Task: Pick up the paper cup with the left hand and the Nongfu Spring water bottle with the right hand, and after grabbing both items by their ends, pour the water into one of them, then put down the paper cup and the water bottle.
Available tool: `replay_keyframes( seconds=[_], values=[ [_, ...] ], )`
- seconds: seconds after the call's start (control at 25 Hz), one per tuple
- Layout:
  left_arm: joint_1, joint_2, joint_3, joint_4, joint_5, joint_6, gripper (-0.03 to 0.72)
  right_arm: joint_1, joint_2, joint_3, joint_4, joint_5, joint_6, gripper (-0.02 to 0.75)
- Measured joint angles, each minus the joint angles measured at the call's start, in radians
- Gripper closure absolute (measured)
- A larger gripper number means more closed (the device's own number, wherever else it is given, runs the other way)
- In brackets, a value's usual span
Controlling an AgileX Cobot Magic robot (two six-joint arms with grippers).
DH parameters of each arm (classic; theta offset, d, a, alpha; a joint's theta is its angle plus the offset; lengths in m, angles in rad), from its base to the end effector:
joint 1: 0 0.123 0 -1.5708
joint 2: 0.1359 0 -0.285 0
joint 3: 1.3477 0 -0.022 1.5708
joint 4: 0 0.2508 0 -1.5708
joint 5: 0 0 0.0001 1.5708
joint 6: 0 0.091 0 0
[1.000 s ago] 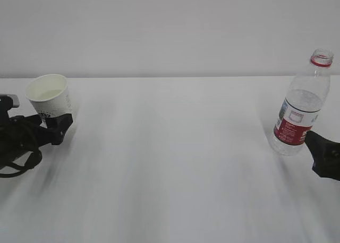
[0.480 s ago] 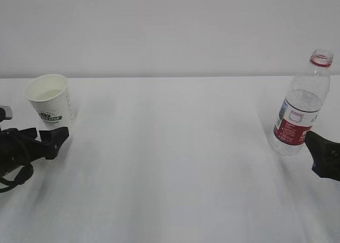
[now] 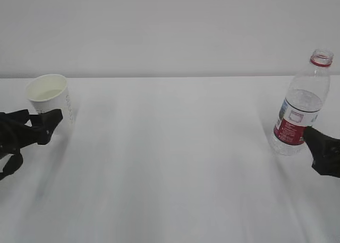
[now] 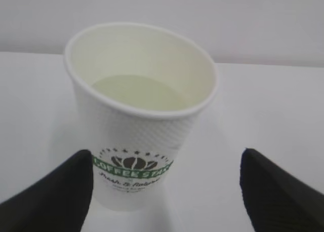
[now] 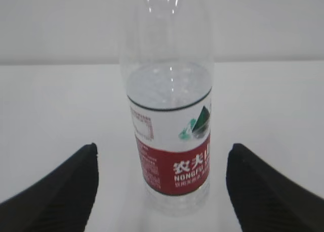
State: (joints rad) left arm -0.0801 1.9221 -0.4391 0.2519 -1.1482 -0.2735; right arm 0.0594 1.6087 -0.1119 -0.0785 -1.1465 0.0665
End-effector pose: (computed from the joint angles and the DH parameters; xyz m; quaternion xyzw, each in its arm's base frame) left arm 0.2818 -0.0434 0.1088 0.0349 0.7898 -0.1650 0.5897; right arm 0.1981 0.0183 0.1359 -0.0318 0.7933 0.0568 0.6054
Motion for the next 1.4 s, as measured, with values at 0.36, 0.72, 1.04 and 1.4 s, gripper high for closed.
replay_keyframes(
  seconds=[0.36,0.72,1.04,1.4],
  values=[
    [0.0,-0.084,0.002,0.014,0.0,-0.019,0.053,0.0,-0.194,0.0,0.01,0.009,0.0,0.143],
    [0.0,-0.159,0.001,0.08,0.0,-0.04,0.089,0.0,-0.322,0.002,0.067,0.078,0.0,0.143],
    [0.0,-0.232,0.002,0.121,0.0,-0.106,0.104,0.0,-0.403,0.002,0.09,0.117,0.0,0.143],
    [0.0,-0.348,0.009,0.162,0.015,-0.145,0.104,0.0,-0.517,0.002,0.097,0.174,0.0,0.143]
  ],
)
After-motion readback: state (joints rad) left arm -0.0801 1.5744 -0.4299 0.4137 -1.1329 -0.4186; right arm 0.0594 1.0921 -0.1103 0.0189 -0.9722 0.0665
